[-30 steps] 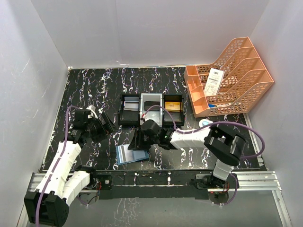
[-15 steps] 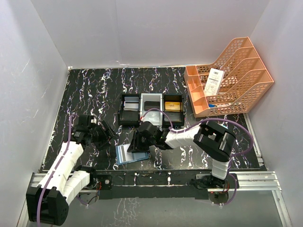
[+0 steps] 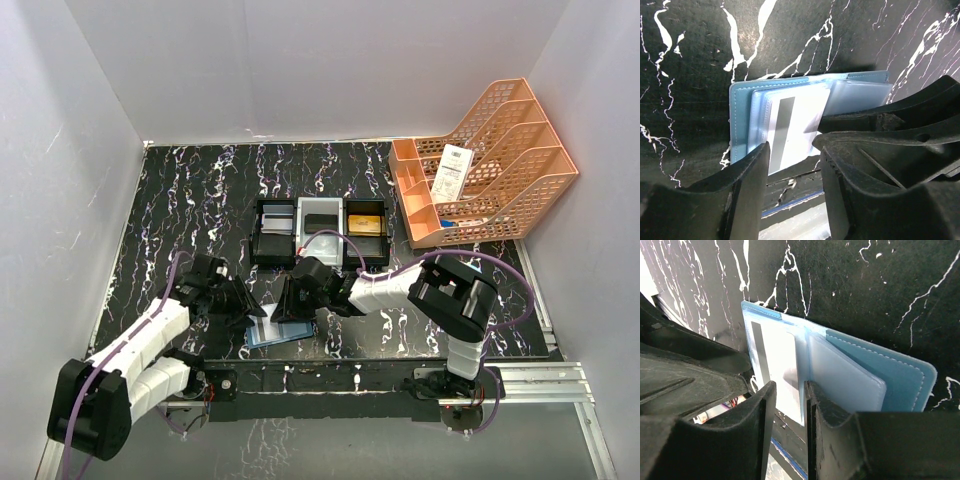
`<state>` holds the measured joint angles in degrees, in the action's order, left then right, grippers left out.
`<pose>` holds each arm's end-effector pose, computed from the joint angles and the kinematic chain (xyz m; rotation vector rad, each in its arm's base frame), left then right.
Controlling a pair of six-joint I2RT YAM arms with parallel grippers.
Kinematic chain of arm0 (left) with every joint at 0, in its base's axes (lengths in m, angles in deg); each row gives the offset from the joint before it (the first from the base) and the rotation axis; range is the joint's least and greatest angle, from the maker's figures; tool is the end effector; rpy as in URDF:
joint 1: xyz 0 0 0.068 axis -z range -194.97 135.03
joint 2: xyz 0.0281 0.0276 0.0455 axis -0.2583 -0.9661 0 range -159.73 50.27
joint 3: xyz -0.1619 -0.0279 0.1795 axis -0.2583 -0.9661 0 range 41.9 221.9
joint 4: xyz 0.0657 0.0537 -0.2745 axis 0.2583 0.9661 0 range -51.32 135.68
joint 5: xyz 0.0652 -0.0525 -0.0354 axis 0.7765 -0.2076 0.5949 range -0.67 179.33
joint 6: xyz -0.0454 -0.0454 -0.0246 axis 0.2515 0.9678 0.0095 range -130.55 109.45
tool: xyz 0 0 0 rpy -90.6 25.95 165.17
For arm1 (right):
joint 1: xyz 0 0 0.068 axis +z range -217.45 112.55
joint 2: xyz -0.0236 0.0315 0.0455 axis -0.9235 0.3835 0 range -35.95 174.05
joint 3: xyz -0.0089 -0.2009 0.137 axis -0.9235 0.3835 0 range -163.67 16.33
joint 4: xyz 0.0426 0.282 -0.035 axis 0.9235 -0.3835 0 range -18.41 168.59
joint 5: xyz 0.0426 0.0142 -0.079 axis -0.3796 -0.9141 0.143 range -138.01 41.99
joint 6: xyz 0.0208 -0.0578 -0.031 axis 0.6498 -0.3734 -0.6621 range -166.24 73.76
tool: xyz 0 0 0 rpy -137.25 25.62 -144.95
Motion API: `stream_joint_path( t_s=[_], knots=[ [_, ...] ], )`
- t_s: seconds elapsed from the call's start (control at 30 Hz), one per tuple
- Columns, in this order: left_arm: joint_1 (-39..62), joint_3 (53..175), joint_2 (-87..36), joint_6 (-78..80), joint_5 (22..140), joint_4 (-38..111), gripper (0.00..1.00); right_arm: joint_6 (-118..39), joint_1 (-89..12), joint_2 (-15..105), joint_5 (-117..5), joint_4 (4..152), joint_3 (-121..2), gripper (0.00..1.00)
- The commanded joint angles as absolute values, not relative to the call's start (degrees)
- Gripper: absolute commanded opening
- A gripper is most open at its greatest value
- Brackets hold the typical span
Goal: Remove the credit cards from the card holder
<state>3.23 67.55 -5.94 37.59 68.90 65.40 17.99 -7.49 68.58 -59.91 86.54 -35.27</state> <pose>0.2062 -0.0881 0.1145 -0.5659 2.6745 -0.8501 0.1811 0.3359 0.0674 -0.0161 2.7289 1.1313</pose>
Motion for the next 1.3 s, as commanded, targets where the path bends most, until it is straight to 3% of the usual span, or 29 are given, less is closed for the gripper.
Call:
stream_joint_path(
  t_s=[0.0, 0.27, 0.53, 0.63, 1.07, 1.27],
  knots=[
    [3.8, 65.6, -3.8, 39.7, 67.9, 62.1, 0.4, 18.6, -7.7, 68.7, -60.0, 88.1, -34.9, 0.25],
    [4.2, 63.9, -8.4, 39.5, 66.8, 59.9, 0.28, 19.3, -7.9, 69.1, -61.4, 89.7, -34.2, 0.24],
    [5.2, 63.5, -9.0, 40.3, 69.9, 60.6, 0.23, 19.7, -8.4, 69.1, -62.2, 90.7, -34.0, 0.18],
    [5.6, 63.5, -9.3, 40.3, 70.1, 60.6, 0.22, 20.2, -8.6, 69.3, -63.5, 92.3, -33.6, 0.14],
    [6.1, 67.6, -6.4, 42.1, 77.4, 66.9, 0.26, 20.2, -8.7, 70.4, -61.5, 87.6, -34.6, 0.18],
    [6.2, 66.6, -8.0, 41.5, 75.3, 65.1, 0.26, 20.0, -8.7, 70.2, -61.7, 88.0, -34.7, 0.18]
  ],
)
